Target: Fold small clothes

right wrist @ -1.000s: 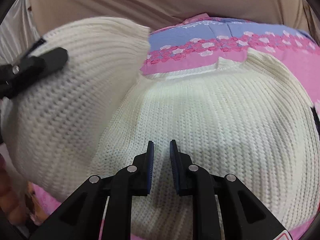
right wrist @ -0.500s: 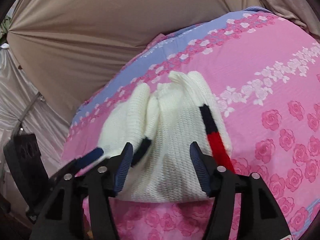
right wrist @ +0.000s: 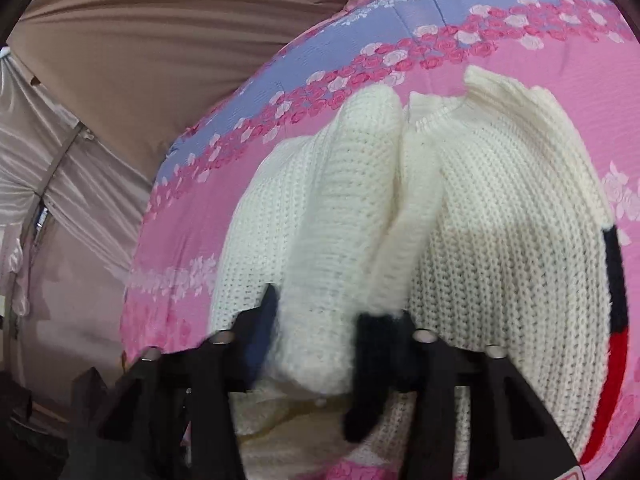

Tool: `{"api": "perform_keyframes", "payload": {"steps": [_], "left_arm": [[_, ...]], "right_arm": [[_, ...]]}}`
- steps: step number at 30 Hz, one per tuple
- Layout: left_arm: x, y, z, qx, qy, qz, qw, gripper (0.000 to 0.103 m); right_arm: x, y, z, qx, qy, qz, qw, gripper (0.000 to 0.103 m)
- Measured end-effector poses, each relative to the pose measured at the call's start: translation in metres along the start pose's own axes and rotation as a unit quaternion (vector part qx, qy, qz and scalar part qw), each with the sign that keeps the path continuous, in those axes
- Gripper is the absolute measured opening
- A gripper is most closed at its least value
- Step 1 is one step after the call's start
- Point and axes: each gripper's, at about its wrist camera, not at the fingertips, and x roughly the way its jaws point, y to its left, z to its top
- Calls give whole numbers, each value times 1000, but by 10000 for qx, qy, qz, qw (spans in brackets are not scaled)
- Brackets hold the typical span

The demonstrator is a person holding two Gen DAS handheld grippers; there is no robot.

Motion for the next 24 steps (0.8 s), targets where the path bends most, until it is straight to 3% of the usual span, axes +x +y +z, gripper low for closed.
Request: {"api": "perform_keyframes", "payload": {"steps": [1,3,5,6,8,9,11,12,16,18,19,21,23,24], "left_arm": [[0,-2,2,28,30,12,10000,58],[-6,-9,8,200,-24,-65,9998,36],[-8,-16,13,254,-79,-215,9994,35],[-3,-20,15,233,15,-286,9993,34],[12,-23,15,192,197,-294,9992,34],[21,-25,15,144,346,-348,9987,34],[26,-27,13,16,447,-471,9979,32],[24,-26,13,16,434,-447,9981,32],[3,-16,13,-151,396,-604,9973,39],[-13,-13,12,-167,353,-672,9970,44],[-20,-14,11,-154,292,-680,9971,47],[-35,-17,11,-153,76,-708,9973,63],[-42,-19,15,-147,-89,-762,9969,65],[-40,-22,18,-124,-124,-751,9970,65]], "right_arm": [[-23,1,1,4,-313,362,9989,24],[-66,-4,2,-71,-845,740,9936,22],[-96,-26,3,-113,-1303,420,9905,22],[-94,-41,5,-88,-1259,112,9919,25],[-58,-86,6,221,-616,-839,9943,26],[-45,-103,1,436,-389,-1099,9922,28],[-54,-118,-11,791,-648,-531,9933,28],[-63,-117,-15,883,-726,-420,9926,35],[-108,-97,-31,775,-1230,-842,9858,50],[-123,-80,-41,510,-1237,-643,9889,55],[-126,-71,-46,347,-1221,-579,9902,63],[-118,-52,-55,-40,-1077,-648,9921,70],[-101,-51,-63,-340,-883,-855,9918,70],[-91,-50,-66,-447,-820,-1020,9904,53]]}}
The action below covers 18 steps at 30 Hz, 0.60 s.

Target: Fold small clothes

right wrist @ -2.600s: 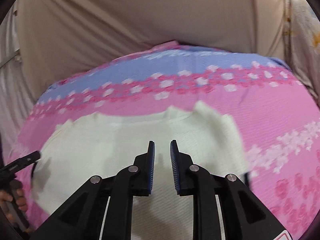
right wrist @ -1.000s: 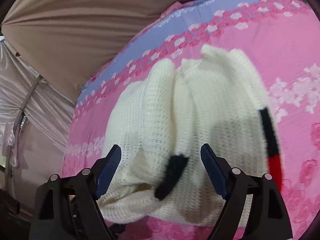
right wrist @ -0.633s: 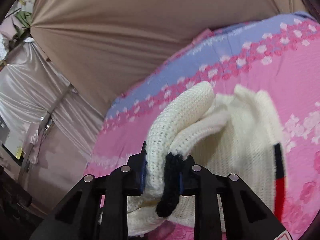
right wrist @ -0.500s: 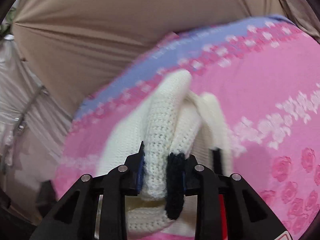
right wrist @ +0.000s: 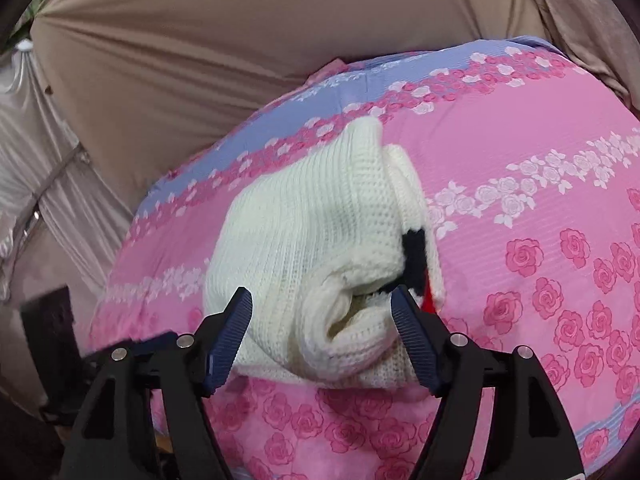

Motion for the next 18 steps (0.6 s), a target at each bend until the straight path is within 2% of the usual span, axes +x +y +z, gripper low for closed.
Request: {"api": "perform_keyframes", "payload": {"steps": [1,2,5,6,7,8,9,11,13,15,18], "left_arm": [[4,-2,2,17,29,61,10000,65],[7,-5,3,38,43,73,10000,65],[14,-15,6,174,76,166,9997,56],[16,-16,6,213,69,142,9996,56],[18,-17,5,210,97,146,9996,56],[23,-16,5,186,168,149,9996,56],[31,-14,3,165,265,174,9994,56],[47,-10,-2,139,453,291,9985,57],[62,-4,-7,57,618,277,9977,58],[61,0,-7,-21,579,243,9980,58],[48,-3,-2,76,442,321,9985,58]], "right_arm": [[9,-3,-3,-62,94,-198,9997,12],[10,-5,-5,-3,124,-218,9997,14],[-36,-15,-5,300,-542,362,9974,12],[-51,-19,-7,312,-714,418,9961,12],[-58,-25,-10,346,-704,431,9960,12],[-56,-32,-13,373,-600,352,9969,12],[-44,-42,-20,404,-401,54,9984,12],[-5,-63,-37,485,295,-572,9967,13],[-1,-70,-45,642,168,-503,9965,26],[-13,-67,-40,651,60,-558,9963,28],[-32,-63,-26,668,-131,-668,9954,42]]}}
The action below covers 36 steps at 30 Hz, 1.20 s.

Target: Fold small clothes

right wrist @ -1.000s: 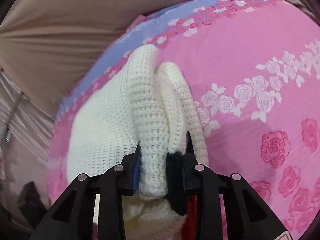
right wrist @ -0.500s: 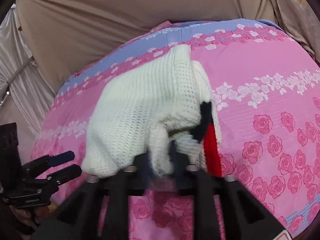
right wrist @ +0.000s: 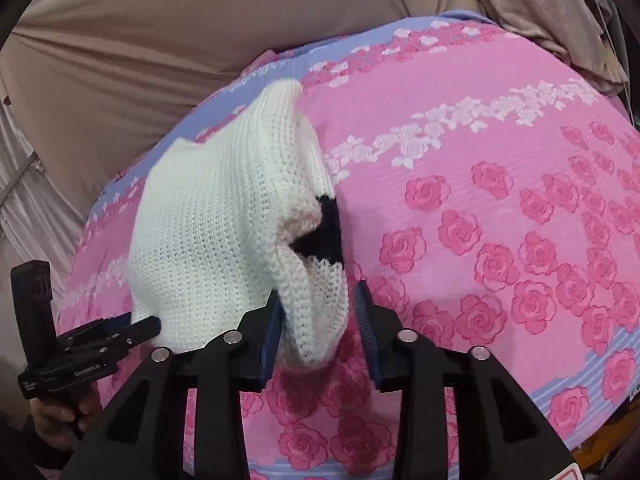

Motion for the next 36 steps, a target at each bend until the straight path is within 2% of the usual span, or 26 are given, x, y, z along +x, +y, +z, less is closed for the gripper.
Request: {"api": "perform_keyframes", "payload": {"steps": [5,7,9,12,16,20,23,29,30,31,33,34,36], "left_arm": [[-22,-14,9,266,-334,217,9989,58],[-26,-17,14,277,-415,206,9985,58],[-25,-18,20,253,-442,253,9984,59],[-23,-19,25,237,-440,283,9984,59],[-15,-16,26,226,-384,326,9985,62],[-2,-19,24,255,-252,384,9986,62],[3,-20,23,257,-237,453,9984,64],[-5,-11,24,22,-285,282,9992,65],[-7,-8,26,-28,-328,270,9991,65],[-9,-6,29,-54,-362,281,9989,65],[-13,-4,36,-78,-448,353,9983,65],[-14,-4,39,-75,-497,376,9980,65],[-16,-6,46,-30,-567,417,9975,65]], "right_arm": [[-3,27,37,-421,-216,10,9989,44],[3,37,48,-504,-285,92,9983,50],[12,41,55,-482,-274,14,9985,52],[18,38,48,-401,-161,-144,9990,52],[12,22,27,-127,-66,-119,9998,52],[-14,23,32,-75,-461,-152,9988,52],[-15,30,49,-199,-649,-118,9976,61],[56,37,70,-127,27,91,9999,61],[66,39,70,-133,111,106,9998,60],[73,41,70,-157,147,111,9997,44],[70,51,75,-334,50,75,9994,27],[60,59,78,-450,-104,144,9988,22],[30,73,88,-685,-558,550,9946,20]]}}
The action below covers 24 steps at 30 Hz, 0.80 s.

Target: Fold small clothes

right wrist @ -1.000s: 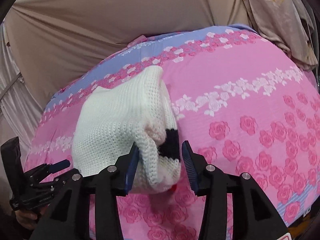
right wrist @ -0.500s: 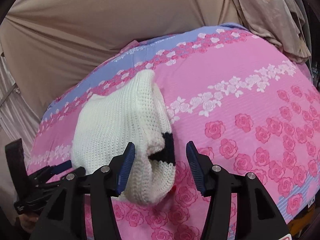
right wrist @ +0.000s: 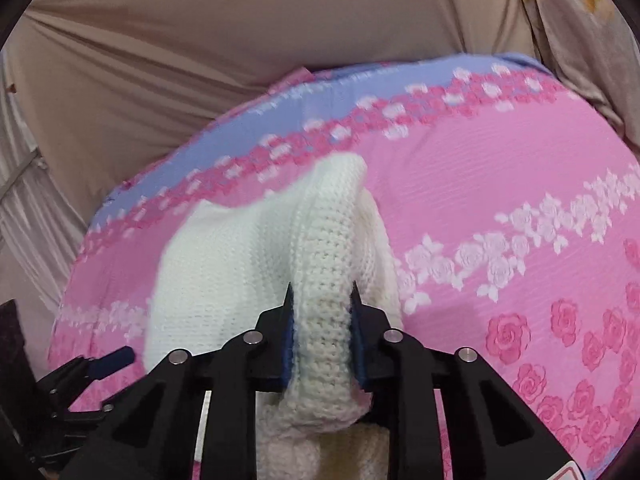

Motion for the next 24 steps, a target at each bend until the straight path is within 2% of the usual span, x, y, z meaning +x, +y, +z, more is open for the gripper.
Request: {"api": "perform_keyframes", "payload": {"steps": [2,3,4,6,7,9,13,15,17,18,20,21,24], "left_arm": [[2,-4,5,53,-63,48,10000,65],[4,-6,7,73,-65,56,9999,65],[8,-7,8,87,-51,64,9999,65],[16,-8,7,62,27,26,10000,70],[20,-9,6,55,74,10,10000,71],[25,-10,2,100,137,98,9998,71],[28,-10,-2,87,176,88,9998,72],[29,-10,-2,93,177,90,9998,72],[29,-10,-3,94,180,97,9997,73],[29,-10,-3,95,179,93,9998,73],[30,-10,-4,84,191,85,9997,75],[32,-10,-5,78,216,78,9997,77],[32,-9,-8,72,247,96,9996,77]], "right_arm": [[-12,2,8,-66,-304,175,9994,20],[-6,-4,9,-36,-262,90,9996,20],[9,-15,6,12,-84,-139,9999,20],[57,-44,-11,223,647,-779,9946,22],[62,-55,-18,468,595,-642,9951,25],[44,-55,-17,675,459,-403,9959,25],[-12,-32,-16,363,-182,-684,9968,26],[-30,-23,-26,141,-271,-648,9974,26],[-32,-19,-41,-82,-104,-655,9978,26],[-26,-19,-51,-186,67,-791,9967,26],[-1,-27,-74,-289,525,-1349,9890,25],[4,-33,-83,-164,654,-1367,9883,25],[-17,-34,-81,145,439,-1112,9927,25]]}}
